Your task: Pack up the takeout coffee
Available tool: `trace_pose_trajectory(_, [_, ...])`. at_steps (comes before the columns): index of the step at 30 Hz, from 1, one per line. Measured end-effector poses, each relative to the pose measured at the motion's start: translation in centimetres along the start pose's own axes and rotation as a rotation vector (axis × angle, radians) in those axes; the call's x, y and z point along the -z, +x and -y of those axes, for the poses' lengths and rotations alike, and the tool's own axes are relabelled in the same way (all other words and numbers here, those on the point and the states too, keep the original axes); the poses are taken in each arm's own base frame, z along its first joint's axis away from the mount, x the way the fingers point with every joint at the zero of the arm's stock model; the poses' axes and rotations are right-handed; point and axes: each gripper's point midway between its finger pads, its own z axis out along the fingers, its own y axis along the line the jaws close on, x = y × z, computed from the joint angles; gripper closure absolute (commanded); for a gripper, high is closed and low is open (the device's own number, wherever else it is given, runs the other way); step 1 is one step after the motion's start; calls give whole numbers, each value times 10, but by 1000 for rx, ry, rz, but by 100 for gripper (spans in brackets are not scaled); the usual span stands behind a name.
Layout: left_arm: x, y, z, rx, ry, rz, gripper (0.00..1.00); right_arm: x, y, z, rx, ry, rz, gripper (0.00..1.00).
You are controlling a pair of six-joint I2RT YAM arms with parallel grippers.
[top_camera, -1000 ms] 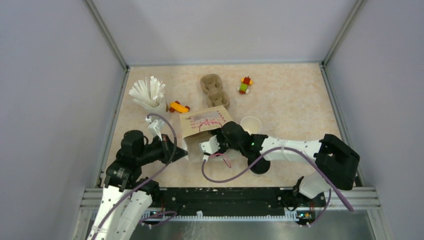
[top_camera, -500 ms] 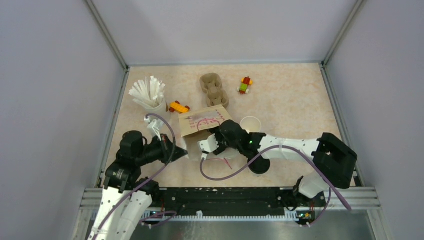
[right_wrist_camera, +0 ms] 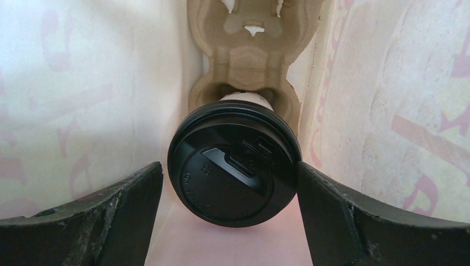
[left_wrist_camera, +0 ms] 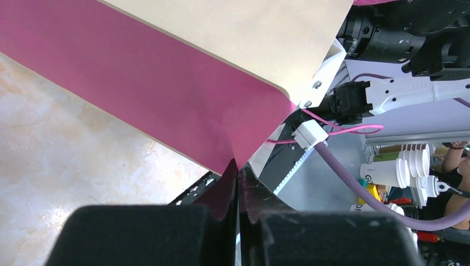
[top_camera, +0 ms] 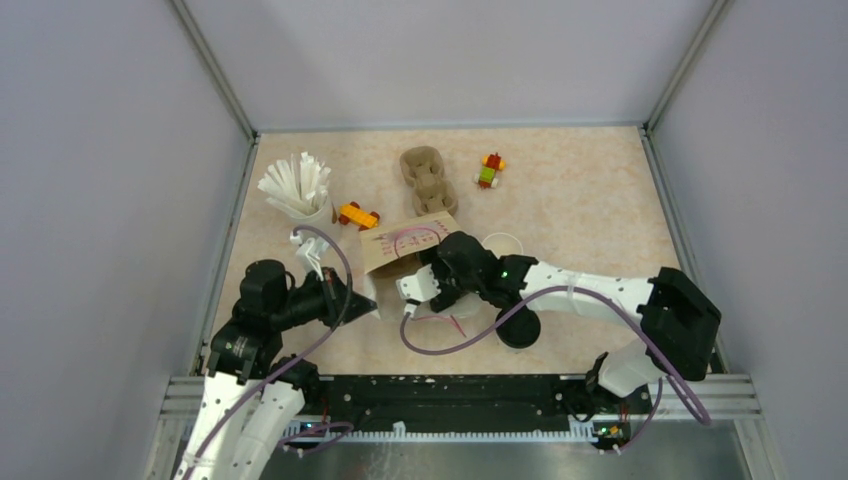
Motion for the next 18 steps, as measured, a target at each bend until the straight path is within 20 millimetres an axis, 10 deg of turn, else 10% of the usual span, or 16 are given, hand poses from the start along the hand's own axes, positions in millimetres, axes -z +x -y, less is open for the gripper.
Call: trace_pose_trajectory(18, [-1, -4, 2, 3, -1, -8, 100, 14, -2, -2, -30, -69, -7, 8])
